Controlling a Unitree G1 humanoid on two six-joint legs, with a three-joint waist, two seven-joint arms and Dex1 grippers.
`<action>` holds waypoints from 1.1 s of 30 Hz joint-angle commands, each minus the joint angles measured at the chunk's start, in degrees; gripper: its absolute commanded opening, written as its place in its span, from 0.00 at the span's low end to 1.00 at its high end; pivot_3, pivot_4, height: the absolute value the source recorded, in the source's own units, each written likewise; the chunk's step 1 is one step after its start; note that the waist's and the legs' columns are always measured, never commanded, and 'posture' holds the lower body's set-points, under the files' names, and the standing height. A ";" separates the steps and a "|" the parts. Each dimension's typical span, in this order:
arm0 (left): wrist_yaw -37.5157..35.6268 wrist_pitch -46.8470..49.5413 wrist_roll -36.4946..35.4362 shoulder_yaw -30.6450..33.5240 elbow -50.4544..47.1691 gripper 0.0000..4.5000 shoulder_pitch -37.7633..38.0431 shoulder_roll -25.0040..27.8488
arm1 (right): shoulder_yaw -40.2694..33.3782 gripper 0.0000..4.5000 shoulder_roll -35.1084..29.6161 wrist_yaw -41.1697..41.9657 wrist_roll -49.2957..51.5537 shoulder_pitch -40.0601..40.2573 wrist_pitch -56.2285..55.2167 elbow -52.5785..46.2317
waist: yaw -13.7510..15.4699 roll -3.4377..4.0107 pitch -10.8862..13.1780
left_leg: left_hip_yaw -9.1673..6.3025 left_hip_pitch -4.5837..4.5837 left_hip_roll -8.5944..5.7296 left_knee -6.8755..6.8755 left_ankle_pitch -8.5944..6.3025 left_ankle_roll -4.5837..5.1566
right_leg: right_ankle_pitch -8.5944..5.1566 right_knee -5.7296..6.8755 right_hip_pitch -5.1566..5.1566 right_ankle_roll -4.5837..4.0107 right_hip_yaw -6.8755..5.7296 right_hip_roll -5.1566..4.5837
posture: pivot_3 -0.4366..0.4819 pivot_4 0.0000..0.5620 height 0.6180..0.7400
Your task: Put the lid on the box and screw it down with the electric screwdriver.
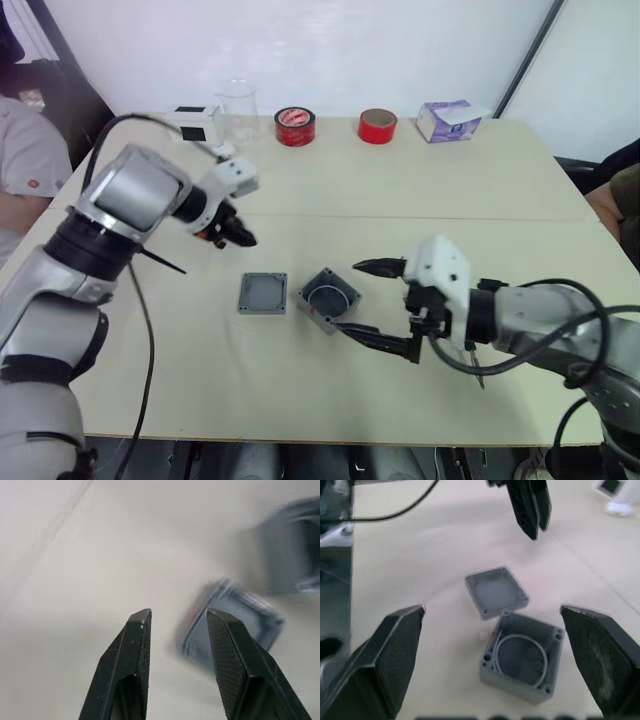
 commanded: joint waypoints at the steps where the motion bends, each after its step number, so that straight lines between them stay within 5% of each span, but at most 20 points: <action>1: 7.78 8.25 -4.02 6.04 -4.09 0.38 2.70 -0.24 | 5.19 1.00 -1.18 3.27 -6.54 -4.39 -3.01 0.92 | 0.19 -0.02 0.01 | 0.00 -0.09 0.00 0.01 0.00 0.00 | -0.02 0.18 -0.18 0.00 0.02 -0.06 | 0.48 0.27 1.00; 22: 43.20 8.25 -39.93 6.23 3.32 0.38 5.86 -1.67 | 7.27 1.00 2.60 3.03 -14.87 -1.75 -3.57 1.09 | 0.19 -0.04 0.01 | 0.04 -0.07 -0.14 0.07 0.06 -0.10 | -0.04 0.55 -0.32 -0.06 0.07 -0.17 | 0.48 0.27 1.00; 25: 48.57 8.25 -45.03 5.81 2.66 0.22 8.14 -2.80 | 6.77 1.00 2.60 2.39 -15.01 -1.23 -2.76 0.67 | 0.18 -0.03 0.01 | 0.04 -0.06 -0.14 0.07 0.08 -0.13 | -0.04 0.56 -0.32 -0.06 0.07 -0.18 | 0.48 0.27 1.00; 27: 51.74 8.25 -48.14 6.00 2.51 0.03 9.09 -3.08 | 6.58 1.00 2.71 2.18 -15.19 -1.21 -2.26 0.73 | 0.25 0.01 -0.02 | 0.04 -0.04 -0.14 0.06 0.08 -0.14 | -0.04 0.56 -0.31 -0.06 0.07 -0.19 | 0.48 0.27 1.00; 33: 60.74 8.25 -52.79 11.80 4.35 0.01 10.67 -5.51 | 3.62 1.00 3.03 1.83 -14.19 -0.07 -1.47 1.97 | 0.36 0.02 -0.03 | 0.03 0.32 -0.22 0.06 0.11 -0.20 | -0.05 0.54 0.10 -0.07 0.06 -0.29 | 0.48 0.27 1.00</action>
